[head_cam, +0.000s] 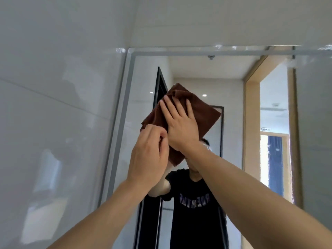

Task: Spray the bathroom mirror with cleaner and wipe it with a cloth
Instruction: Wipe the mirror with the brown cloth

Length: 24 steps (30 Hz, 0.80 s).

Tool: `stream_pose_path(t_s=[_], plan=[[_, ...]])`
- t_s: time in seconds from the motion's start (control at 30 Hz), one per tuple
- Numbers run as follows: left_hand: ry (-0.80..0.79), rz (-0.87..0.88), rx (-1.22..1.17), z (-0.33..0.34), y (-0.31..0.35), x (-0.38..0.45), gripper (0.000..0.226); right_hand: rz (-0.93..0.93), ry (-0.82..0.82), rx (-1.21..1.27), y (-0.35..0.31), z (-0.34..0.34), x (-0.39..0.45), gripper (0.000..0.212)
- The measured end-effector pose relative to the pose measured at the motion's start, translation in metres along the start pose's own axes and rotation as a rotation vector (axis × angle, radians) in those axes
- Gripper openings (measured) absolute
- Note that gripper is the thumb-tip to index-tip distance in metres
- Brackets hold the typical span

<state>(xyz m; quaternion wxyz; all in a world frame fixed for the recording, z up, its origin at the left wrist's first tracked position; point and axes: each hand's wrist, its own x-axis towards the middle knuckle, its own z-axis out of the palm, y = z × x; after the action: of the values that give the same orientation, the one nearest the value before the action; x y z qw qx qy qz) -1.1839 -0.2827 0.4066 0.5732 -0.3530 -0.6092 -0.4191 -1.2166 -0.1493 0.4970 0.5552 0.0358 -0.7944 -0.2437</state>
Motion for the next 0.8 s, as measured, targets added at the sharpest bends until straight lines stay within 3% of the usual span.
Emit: stream_pose_path(t_s=[0.1, 0.27, 0.37, 0.47, 0.63, 0.8], plan=[[0.085, -0.104, -0.139, 0.012, 0.005, 0.023, 0.019, -0.116, -0.031, 0.09, -0.008, -0.001, 0.023, 0.07], [0.114, -0.286, -0.21, 0.043, -0.011, 0.047, 0.026, -0.104, -0.074, 0.577, 0.027, -0.026, 0.03, 0.071], [0.101, -0.16, 0.153, 0.071, -0.016, 0.062, 0.028, -0.137, -0.142, 0.541, 0.047, -0.046, 0.034, 0.073], [0.116, -0.209, 0.466, 0.095, -0.003, 0.091, 0.036, -0.096, -0.104, 0.57, 0.058, -0.06, 0.031, 0.07], [0.207, -0.266, 0.536, 0.13, 0.013, 0.114, 0.048, -0.044, 0.074, 0.456, 0.118, -0.094, -0.001, 0.054], [0.208, -0.314, 0.449, 0.162, 0.064, 0.155, 0.051, 0.07, 0.091, 0.249, 0.192, -0.132, -0.041, 0.054]])
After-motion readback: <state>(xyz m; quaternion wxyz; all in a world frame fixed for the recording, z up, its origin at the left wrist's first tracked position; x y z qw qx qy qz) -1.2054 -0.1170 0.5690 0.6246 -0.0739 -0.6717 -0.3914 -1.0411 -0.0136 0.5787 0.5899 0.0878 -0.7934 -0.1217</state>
